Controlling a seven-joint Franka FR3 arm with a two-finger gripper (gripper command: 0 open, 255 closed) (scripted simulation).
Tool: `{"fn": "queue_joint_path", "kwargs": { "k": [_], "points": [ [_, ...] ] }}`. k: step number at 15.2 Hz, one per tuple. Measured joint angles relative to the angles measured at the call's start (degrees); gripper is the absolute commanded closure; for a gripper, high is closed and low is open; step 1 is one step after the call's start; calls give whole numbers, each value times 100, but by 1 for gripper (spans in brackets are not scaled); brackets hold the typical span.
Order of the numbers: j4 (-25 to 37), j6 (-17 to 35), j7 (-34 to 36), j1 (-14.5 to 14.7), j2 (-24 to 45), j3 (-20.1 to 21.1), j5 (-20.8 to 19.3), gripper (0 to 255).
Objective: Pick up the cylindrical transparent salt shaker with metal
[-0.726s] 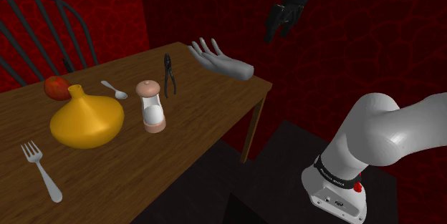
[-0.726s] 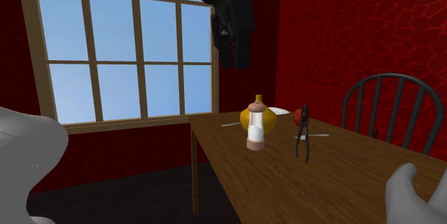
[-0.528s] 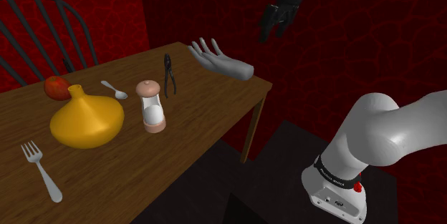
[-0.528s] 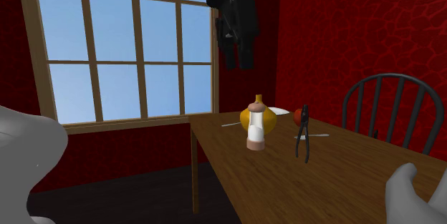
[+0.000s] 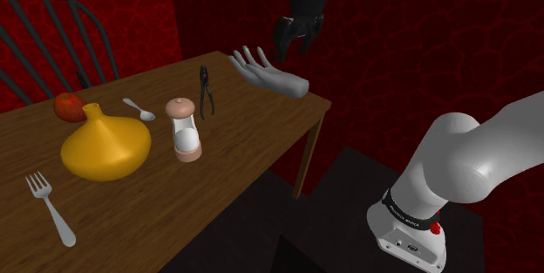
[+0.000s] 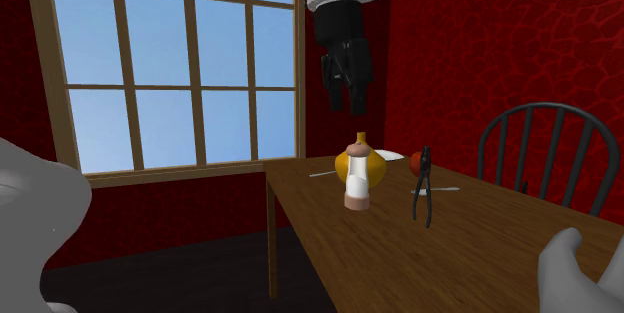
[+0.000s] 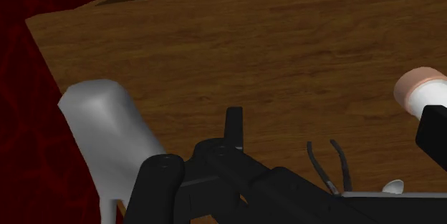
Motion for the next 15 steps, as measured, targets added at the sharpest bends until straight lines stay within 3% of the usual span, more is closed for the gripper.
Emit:
{"fn": "queue_joint_path", "kwargs": {
  "k": [8,15],
  "points": [
    [965,444,746,161,1542,643,-23,0],
    [2166,581,1402,346,3041,1070,-360,0]
  ]
}}
